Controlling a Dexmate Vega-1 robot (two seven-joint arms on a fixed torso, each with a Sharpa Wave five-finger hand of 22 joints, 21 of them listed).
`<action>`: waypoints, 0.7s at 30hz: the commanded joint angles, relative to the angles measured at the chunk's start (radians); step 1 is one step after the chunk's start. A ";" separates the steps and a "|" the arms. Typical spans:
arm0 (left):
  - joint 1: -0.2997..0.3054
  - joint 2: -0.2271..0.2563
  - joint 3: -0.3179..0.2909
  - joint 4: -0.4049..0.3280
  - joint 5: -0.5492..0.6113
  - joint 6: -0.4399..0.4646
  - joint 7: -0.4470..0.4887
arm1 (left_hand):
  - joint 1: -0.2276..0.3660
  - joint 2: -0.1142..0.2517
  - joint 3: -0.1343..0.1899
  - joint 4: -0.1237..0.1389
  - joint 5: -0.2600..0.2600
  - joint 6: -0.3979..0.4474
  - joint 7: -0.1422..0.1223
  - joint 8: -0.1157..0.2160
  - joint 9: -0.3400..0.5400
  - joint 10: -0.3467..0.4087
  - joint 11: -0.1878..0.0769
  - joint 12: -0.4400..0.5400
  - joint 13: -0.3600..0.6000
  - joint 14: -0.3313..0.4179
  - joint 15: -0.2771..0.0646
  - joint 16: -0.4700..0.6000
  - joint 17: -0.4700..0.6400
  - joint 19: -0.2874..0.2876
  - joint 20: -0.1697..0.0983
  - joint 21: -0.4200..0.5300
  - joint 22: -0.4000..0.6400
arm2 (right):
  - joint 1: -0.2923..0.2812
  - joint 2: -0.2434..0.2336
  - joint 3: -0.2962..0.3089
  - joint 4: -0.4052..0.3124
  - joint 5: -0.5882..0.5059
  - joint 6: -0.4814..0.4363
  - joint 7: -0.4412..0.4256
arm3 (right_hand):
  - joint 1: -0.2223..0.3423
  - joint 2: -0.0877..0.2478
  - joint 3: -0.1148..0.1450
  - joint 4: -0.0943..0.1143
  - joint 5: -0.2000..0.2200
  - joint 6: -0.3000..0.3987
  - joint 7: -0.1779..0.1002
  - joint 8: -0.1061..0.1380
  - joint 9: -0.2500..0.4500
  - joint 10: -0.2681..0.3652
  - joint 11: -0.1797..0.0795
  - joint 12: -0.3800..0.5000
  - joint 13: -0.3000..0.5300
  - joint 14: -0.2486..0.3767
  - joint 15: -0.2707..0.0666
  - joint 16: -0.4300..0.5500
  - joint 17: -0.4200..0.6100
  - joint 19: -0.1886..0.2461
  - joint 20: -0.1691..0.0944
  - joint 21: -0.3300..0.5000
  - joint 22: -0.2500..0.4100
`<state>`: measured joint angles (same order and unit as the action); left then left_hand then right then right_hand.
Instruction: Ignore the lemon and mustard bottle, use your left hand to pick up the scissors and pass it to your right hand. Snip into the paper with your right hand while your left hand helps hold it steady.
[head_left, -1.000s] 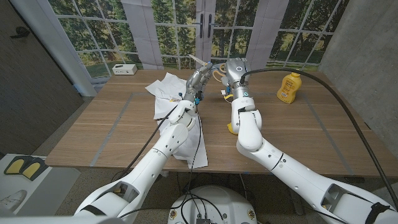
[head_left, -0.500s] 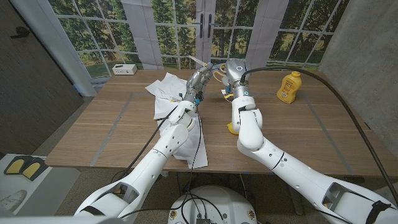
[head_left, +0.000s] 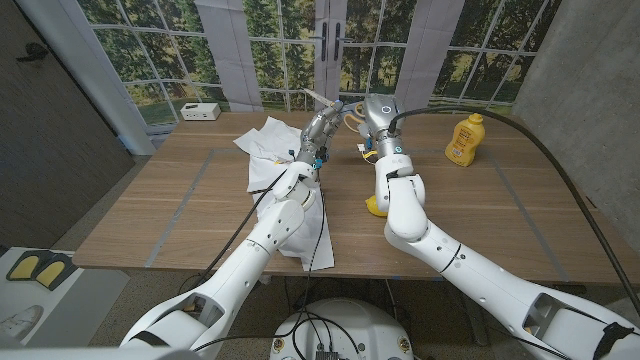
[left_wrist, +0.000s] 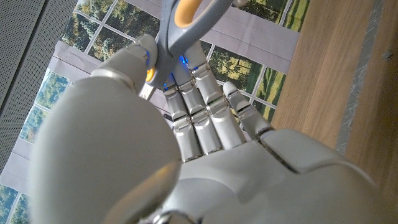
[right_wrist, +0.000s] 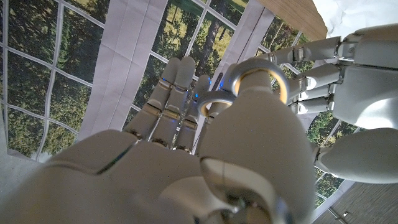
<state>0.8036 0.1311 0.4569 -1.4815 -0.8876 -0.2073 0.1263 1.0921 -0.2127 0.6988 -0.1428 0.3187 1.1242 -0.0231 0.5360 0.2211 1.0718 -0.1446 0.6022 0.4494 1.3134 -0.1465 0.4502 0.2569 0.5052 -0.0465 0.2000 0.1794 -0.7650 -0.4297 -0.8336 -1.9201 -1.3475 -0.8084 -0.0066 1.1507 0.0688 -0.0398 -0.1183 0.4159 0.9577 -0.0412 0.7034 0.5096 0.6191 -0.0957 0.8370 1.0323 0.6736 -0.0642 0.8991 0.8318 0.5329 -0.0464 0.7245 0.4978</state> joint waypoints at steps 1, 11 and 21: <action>-0.003 -0.011 -0.003 0.020 -0.013 -0.009 -0.023 | 0.049 0.069 0.010 0.012 -0.005 0.077 -0.066 -0.003 0.004 0.036 -0.042 0.009 0.004 0.097 -0.091 0.007 0.001 0.001 -0.142 0.002 0.001 | -0.009 -0.018 0.011 -0.014 0.043 0.027 -0.025 | 0.034 0.022 -0.005 -0.002 0.010 -0.001 0.006 0.006 0.010 0.065 -0.051 0.144 -0.005 0.007 -0.155 0.016 0.006 -0.003 -0.046 0.016 0.017; -0.007 -0.008 -0.001 0.045 -0.014 -0.028 -0.074 | -0.093 0.038 -0.016 0.027 -0.089 0.045 -0.095 -0.111 -0.040 0.006 -0.059 -0.042 -0.054 0.043 -0.088 -0.108 -0.034 -0.021 -0.145 -0.007 -0.003 | -0.008 -0.026 0.020 -0.027 0.082 0.031 -0.016 | 0.035 0.026 -0.006 -0.001 0.020 -0.004 0.005 0.008 0.018 0.067 -0.047 0.142 -0.017 0.001 -0.155 0.034 0.007 -0.015 -0.045 0.042 0.037; -0.022 0.002 0.013 0.078 0.030 -0.072 -0.124 | -0.284 0.016 -0.113 -0.016 -0.080 -0.095 -0.153 -0.216 -0.032 -0.136 -0.062 -0.195 -0.156 -0.123 -0.085 -0.267 -0.061 -0.050 -0.149 -0.013 -0.007 | -0.010 -0.033 0.034 -0.043 0.125 0.024 -0.010 | 0.036 0.027 -0.009 -0.001 0.028 0.000 0.005 0.007 0.019 0.070 -0.049 0.145 -0.024 0.002 -0.156 0.049 0.006 -0.021 -0.044 0.055 0.035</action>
<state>0.7927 0.1241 0.4587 -1.4358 -0.8959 -0.2320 0.0618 0.8236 -0.1656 0.6114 -0.1476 0.2321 1.0523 -0.1695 0.3338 0.1852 0.9540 -0.2094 0.4356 0.3103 1.2192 -0.2324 0.1884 0.1921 0.4583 -0.0465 0.1884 0.1719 -0.7718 -0.4516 -0.8175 -1.9429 -1.2695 -0.7793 -0.0180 1.1679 0.0857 -0.0455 -0.1153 0.4367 0.9539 -0.0374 0.7031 0.5243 0.6104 -0.0760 0.9221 1.0045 0.6735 -0.0642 0.9409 0.8363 0.5137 -0.0494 0.7705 0.5310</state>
